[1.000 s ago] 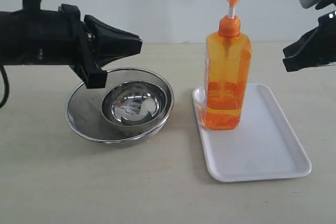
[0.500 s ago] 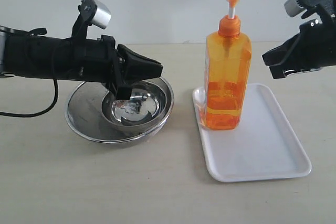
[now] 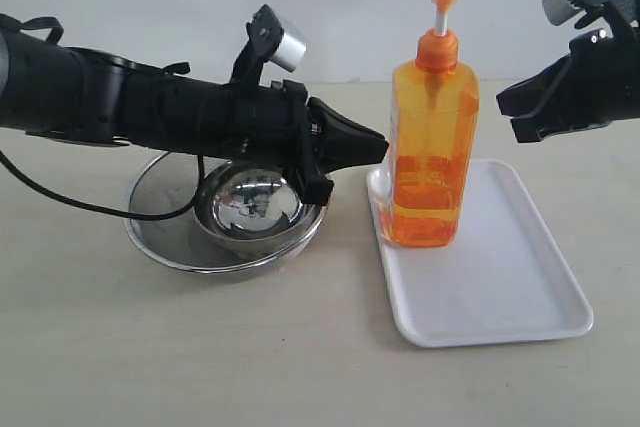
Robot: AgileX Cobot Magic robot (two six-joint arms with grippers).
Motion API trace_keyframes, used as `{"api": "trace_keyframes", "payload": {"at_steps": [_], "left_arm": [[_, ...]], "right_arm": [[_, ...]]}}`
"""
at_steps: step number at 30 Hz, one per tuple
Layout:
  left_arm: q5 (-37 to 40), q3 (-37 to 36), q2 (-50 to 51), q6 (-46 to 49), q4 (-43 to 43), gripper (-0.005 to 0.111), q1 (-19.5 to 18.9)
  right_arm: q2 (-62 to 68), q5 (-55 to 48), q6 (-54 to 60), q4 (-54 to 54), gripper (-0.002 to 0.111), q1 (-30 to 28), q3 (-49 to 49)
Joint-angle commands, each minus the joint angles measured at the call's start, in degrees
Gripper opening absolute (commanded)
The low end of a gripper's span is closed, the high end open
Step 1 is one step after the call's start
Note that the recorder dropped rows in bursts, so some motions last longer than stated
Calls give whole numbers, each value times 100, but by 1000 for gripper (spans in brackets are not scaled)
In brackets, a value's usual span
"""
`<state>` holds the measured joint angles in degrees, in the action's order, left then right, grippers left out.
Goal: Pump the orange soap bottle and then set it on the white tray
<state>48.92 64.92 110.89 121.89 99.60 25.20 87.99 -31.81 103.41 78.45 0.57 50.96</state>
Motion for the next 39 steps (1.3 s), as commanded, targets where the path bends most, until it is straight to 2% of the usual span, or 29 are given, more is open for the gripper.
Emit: {"api": "trace_keyframes", "payload": {"at_steps": [1,10,22,27,39], "left_arm": [[-297,120,148,23,35,5,81],[-871,318,160,23,35,5,81],[-1218,689,347,23,35,5,135],[-1252,804,550,-3,35,5,344],[-1357,841,562,-14,35,5,372]], "right_arm": [[7,-207,100,76,0,0,1],[7,-429,269,190,0,0,1],[7,-415,331,256,0,0,1],[7,-415,404,340,0,0,1],[7,-457,557,514,0,0,1]]}}
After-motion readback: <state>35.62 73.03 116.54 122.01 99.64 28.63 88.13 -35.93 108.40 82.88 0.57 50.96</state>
